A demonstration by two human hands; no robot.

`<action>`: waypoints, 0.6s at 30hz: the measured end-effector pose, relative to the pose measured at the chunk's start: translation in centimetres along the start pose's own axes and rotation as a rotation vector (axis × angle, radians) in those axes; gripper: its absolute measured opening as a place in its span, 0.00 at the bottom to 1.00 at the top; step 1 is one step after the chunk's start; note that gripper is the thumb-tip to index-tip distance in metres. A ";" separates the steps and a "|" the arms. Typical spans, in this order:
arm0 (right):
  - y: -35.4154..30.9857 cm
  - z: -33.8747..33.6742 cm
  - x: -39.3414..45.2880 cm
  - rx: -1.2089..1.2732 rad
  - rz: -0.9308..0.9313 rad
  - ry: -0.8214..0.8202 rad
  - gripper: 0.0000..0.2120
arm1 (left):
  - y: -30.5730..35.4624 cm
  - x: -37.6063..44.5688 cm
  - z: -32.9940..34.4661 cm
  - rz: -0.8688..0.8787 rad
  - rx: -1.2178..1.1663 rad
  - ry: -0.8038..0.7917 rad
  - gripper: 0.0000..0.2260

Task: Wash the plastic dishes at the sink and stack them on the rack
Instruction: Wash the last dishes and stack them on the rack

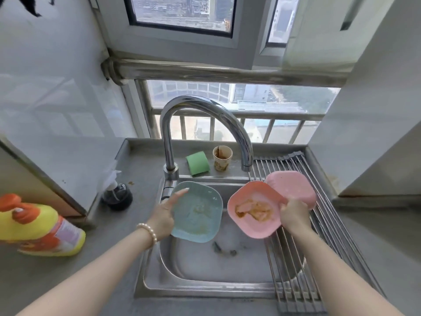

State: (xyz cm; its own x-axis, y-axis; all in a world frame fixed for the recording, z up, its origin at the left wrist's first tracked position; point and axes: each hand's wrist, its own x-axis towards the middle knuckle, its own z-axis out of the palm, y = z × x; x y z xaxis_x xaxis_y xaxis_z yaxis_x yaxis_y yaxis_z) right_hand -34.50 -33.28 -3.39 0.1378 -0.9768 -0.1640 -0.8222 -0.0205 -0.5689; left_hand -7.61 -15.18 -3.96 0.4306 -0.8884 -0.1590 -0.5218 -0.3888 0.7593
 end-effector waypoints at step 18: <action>-5.1 7.0 -8.9 -0.466 -0.555 -0.187 0.32 | 3.4 0.3 6.6 -0.411 -0.171 0.070 0.18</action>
State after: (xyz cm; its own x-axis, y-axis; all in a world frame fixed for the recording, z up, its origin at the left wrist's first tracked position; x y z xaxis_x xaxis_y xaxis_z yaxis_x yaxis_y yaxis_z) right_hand -27.66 -23.01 -4.72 0.6579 -0.7450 -0.1102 -0.7477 -0.6286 -0.2142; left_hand -14.13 -18.35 -5.61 0.6290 -0.6474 -0.4304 -0.1706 -0.6551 0.7361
